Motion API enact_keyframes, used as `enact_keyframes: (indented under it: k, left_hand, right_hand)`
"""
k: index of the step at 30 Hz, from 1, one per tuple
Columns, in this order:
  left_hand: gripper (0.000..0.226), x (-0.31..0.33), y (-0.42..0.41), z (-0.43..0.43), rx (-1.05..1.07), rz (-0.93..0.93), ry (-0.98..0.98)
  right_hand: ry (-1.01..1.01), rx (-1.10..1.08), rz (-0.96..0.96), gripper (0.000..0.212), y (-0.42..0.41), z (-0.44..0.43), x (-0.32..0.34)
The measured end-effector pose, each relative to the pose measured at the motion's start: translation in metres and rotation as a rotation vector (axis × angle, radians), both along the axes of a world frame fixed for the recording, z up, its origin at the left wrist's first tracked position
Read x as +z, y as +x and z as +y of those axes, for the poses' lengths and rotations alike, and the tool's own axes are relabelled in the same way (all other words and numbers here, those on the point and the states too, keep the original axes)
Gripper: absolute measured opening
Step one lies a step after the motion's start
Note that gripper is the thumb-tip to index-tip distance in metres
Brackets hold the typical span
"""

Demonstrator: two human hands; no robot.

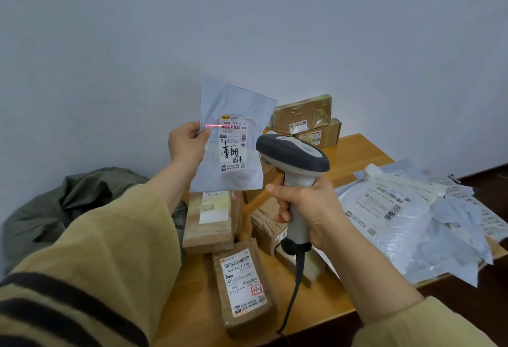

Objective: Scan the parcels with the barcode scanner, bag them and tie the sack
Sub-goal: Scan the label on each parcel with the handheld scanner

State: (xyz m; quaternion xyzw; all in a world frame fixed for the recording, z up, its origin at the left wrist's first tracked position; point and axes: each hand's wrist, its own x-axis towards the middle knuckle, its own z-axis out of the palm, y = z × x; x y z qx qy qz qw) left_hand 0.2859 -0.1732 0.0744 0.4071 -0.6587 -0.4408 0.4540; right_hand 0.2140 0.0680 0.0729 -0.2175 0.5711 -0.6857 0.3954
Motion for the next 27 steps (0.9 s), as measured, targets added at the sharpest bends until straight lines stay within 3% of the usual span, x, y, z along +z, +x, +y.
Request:
enact_keyframes:
  k: [23,27]
  left_hand:
    - [0.018,-0.0016,0.0026,0.003,0.069,-0.019,0.009]
    - [0.016,-0.0062,0.0071,0.0046,0.067,-0.002,0.089]
  right_hand:
    - [0.013,0.048,-0.031,0.015,-0.0039,-0.0038,-0.0014]
    - [0.006,0.058,-0.051,0.014,-0.0043,-0.0063,-0.0039]
